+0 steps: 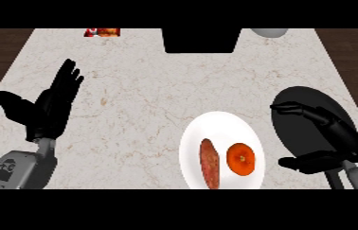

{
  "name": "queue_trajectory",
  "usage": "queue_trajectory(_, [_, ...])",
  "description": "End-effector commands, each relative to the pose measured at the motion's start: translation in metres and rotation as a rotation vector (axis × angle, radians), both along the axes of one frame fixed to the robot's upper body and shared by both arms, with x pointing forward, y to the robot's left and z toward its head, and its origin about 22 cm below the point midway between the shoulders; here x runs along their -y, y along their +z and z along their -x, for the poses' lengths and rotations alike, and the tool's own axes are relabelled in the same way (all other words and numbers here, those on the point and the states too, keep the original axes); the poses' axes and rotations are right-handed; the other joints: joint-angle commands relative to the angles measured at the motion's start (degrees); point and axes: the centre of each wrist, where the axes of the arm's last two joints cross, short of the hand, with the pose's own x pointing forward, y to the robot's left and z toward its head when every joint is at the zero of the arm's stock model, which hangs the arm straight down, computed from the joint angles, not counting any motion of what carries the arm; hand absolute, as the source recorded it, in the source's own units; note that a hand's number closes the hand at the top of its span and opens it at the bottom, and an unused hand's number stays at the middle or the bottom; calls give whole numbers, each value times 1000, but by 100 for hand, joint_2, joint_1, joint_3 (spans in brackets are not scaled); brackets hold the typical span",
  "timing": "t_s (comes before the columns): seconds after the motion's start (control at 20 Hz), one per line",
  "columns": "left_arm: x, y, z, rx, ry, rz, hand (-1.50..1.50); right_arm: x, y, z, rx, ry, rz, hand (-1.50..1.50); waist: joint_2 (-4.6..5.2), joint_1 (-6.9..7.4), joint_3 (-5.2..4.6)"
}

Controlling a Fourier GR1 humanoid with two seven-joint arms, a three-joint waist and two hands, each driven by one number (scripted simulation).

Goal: Pick the sweet potato from the plate and place it in the pan

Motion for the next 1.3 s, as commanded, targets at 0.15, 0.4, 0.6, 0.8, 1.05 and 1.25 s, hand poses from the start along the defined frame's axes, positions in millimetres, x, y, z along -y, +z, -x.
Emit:
queue_trajectory(0.15, [2, 3, 11, -25, -27, 6, 0, -32, 61, -16, 77, 84, 187, -150, -18, 40, -11])
queue_trajectory(0.4, [7, -1, 14, -8, -9, -6, 0, -65, 66, -21, 127, 114, 468, -150, -20, 100, -11])
queue_trajectory(0.6, [-10, 13, 4, -5, -1, -3, 0, -98, 83, -29, 106, 140, 600, -150, -9, 80, -11])
queue_trajectory(0.8, [1, 4, 8, -9, -22, 4, 0, -122, 63, -20, 37, 234, 821, -150, -6, 102, -14])
queue_trajectory(1.05, [9, 11, 6, -3, 2, 7, 0, -145, 51, -7, -51, 335, 976, -150, -8, 52, -7])
queue_trajectory(1.25, [-3, 13, 16, -2, -26, 13, 0, -158, 65, 0, -4, 338, 1010, -150, -8, 48, -7])
